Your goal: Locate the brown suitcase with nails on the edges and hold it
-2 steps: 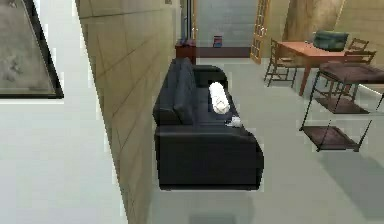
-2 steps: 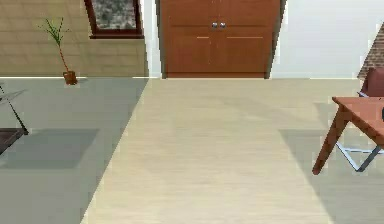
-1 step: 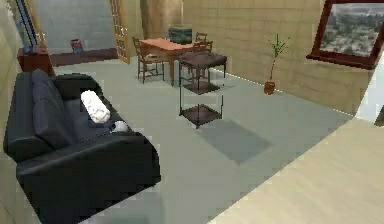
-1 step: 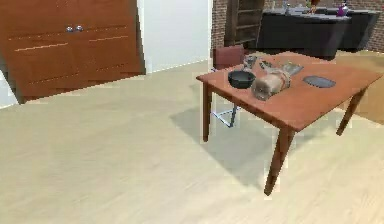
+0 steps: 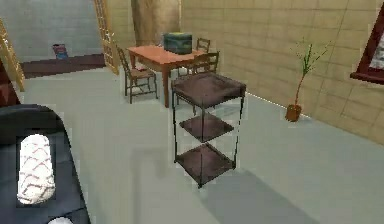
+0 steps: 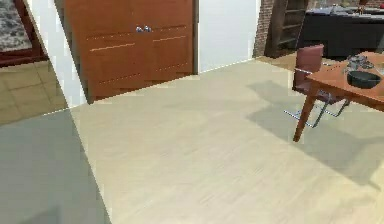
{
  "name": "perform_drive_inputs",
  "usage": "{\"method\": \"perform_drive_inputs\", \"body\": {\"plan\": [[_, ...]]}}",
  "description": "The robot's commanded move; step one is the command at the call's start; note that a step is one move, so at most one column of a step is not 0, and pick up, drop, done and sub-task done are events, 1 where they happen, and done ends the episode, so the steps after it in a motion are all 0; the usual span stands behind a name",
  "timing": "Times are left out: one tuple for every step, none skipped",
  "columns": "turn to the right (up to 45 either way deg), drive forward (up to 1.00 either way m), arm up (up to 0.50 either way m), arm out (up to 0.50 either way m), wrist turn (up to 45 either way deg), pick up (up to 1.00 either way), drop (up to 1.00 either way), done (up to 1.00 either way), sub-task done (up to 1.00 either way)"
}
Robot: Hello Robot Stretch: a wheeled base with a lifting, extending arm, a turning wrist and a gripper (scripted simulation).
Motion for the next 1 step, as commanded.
{"method": "perform_drive_inputs", "body": {"plan": [[6.0,0.00,0.00,0.00,0.0,0.00,0.00,0.00,0.00]]}}
